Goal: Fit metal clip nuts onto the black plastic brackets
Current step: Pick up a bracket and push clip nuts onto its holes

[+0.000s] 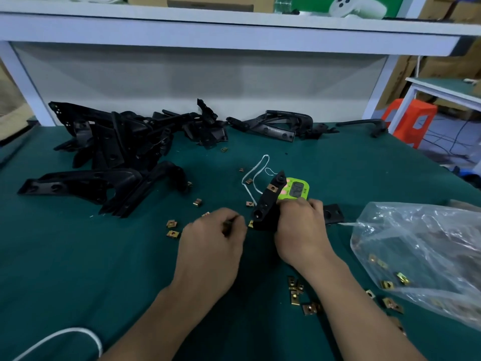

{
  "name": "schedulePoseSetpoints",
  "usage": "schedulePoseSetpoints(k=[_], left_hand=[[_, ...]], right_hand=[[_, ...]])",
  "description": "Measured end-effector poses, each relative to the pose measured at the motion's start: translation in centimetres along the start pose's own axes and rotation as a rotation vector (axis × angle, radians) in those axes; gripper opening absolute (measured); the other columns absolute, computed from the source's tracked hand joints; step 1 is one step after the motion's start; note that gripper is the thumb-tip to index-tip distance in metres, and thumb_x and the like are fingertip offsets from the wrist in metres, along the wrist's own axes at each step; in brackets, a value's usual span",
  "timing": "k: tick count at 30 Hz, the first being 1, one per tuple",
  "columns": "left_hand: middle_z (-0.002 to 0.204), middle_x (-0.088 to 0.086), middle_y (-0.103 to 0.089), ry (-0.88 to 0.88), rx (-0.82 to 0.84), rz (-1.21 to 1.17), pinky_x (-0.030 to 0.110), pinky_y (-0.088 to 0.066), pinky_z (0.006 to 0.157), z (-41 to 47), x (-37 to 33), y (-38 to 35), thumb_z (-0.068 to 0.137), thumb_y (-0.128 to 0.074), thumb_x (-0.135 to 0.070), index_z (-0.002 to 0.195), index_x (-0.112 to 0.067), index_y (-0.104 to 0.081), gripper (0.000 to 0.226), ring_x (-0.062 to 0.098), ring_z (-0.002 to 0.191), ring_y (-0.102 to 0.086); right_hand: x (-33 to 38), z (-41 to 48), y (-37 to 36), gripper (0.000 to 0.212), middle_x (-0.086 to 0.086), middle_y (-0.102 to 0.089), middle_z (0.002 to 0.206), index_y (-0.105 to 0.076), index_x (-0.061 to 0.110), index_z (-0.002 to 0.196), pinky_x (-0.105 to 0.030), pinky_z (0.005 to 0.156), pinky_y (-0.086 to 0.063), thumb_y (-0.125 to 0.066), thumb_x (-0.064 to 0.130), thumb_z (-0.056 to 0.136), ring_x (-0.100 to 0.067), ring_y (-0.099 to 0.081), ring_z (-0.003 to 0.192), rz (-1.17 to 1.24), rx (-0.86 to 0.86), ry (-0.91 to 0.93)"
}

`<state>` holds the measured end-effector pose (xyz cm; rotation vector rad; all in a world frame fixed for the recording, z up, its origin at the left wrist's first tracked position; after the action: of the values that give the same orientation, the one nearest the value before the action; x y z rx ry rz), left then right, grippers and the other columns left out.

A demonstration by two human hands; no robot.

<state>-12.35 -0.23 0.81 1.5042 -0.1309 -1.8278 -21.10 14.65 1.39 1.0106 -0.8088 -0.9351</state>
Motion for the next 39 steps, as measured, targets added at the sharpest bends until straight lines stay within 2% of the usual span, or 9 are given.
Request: schedulePoseSetpoints(k=[2, 5, 10, 17, 21, 25, 30, 35, 39], left_hand=[[0.066, -0.008, -0.072, 0.113, 0.044, -0.165, 0.037, -0.060, 0.054, 0.4, 1.1, -0.1, 0.097, -0.058, -0.027, 0.077, -0.031, -0.068, 0.023, 0.012, 0.057, -0.070], [0.065, -0.009, -0.072, 0.111, 0.090, -0.093, 0.034, -0.062, 0.058, 0.7, 1.7, 0.1, 0.098, -0.061, -0.019, 0.078, -0.028, -0.070, 0.024, 0.009, 0.058, -0.070], [0.069, -0.008, -0.069, -0.065, 0.043, 0.189, 0.035, -0.055, 0.062, 1.0, 0.3, 1.1, 0.093, -0.066, -0.028, 0.089, -0.026, -0.069, 0.006, 0.010, 0.061, -0.064], [0.051, -0.002, -0.057, -0.258, -0.011, 0.309, 0.037, -0.051, 0.050, 0.2, -2.0, 1.3, 0.080, -0.077, -0.015, 0.068, -0.016, -0.064, 0.019, 0.026, 0.049, -0.055], [0.060, -0.001, -0.063, -0.124, -0.001, 0.209, 0.040, -0.050, 0.060, 0.7, -0.5, 1.3, 0.091, -0.069, -0.020, 0.075, -0.017, -0.068, 0.017, 0.022, 0.058, -0.058], [0.070, -0.018, -0.068, 0.018, -0.108, 0.008, 0.021, -0.048, 0.058, 0.3, -0.1, 2.0, 0.096, -0.057, -0.028, 0.080, -0.031, -0.066, 0.019, 0.006, 0.064, -0.064], [0.069, -0.015, -0.074, 0.154, -0.071, -0.192, 0.047, -0.056, 0.080, 0.5, 1.1, 1.6, 0.092, -0.062, -0.027, 0.092, -0.046, -0.048, 0.024, 0.017, 0.075, -0.073], [0.069, -0.014, -0.074, 0.170, -0.082, -0.203, 0.011, -0.049, 0.057, 1.0, 1.6, 2.1, 0.086, -0.077, -0.015, 0.087, -0.036, -0.060, 0.027, 0.003, 0.063, -0.071], [0.069, -0.010, -0.075, 0.211, -0.038, -0.280, 0.018, -0.058, 0.061, 1.1, 2.2, 1.6, 0.080, -0.083, -0.008, 0.075, -0.026, -0.072, 0.022, 0.008, 0.062, -0.073]], right_hand=[[0.2, 0.0, -0.2, 0.033, 0.007, -0.045, 0.071, -0.042, 0.026, 0.071, -0.025, 0.075, -0.013, -0.058, -0.002, 0.066, -0.021, -0.052, 0.084, 0.012, 0.023, 0.014], [0.7, -0.2, -0.5, 0.034, 0.006, -0.053, 0.076, -0.044, 0.027, 0.073, -0.024, 0.078, -0.015, -0.060, -0.002, 0.067, -0.020, -0.054, 0.086, 0.049, 0.054, 0.045], [1.4, -0.4, -0.8, 0.036, 0.012, -0.046, 0.071, -0.042, 0.029, 0.071, -0.022, 0.079, -0.016, -0.059, -0.002, 0.066, -0.019, -0.053, 0.086, 0.121, 0.102, 0.076], [1.7, -0.5, -0.9, 0.037, 0.016, -0.034, 0.067, -0.039, 0.028, 0.069, -0.023, 0.080, -0.018, -0.057, -0.004, 0.065, -0.020, -0.055, 0.088, 0.129, 0.126, 0.084], [1.9, -0.6, -0.6, 0.045, 0.016, -0.030, 0.066, -0.027, 0.030, 0.064, -0.023, 0.078, -0.016, -0.058, -0.002, 0.068, -0.021, -0.053, 0.086, 0.109, 0.114, 0.099], [1.4, -0.5, -0.9, 0.031, 0.011, -0.050, 0.078, -0.049, 0.026, 0.079, -0.019, 0.087, -0.022, -0.056, -0.003, 0.070, -0.023, -0.052, 0.097, 0.253, 0.109, 0.033], [1.6, -0.7, 0.2, 0.050, 0.009, -0.070, 0.090, -0.057, 0.040, 0.075, -0.026, 0.089, -0.036, -0.051, -0.010, 0.066, -0.025, -0.053, 0.094, 0.535, -0.019, 0.017], [1.5, -0.7, -0.9, 0.045, 0.007, -0.069, 0.096, -0.072, 0.024, 0.090, -0.023, 0.093, -0.034, -0.050, -0.008, 0.069, -0.021, -0.046, 0.100, 0.482, 0.037, 0.019], [1.7, -0.7, -0.4, 0.040, 0.004, -0.070, 0.092, -0.071, 0.020, 0.089, -0.027, 0.095, -0.036, -0.051, -0.007, 0.068, -0.011, -0.044, 0.092, 0.469, 0.020, 0.035]])
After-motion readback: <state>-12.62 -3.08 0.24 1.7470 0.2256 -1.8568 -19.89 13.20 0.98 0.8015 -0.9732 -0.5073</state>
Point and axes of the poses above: each hand's wrist, its own z-axis towards the middle knuckle, its own y-axis out of the back of the hand, x = y × z, the point moved 7 cm from there along z, towards the middle knuckle
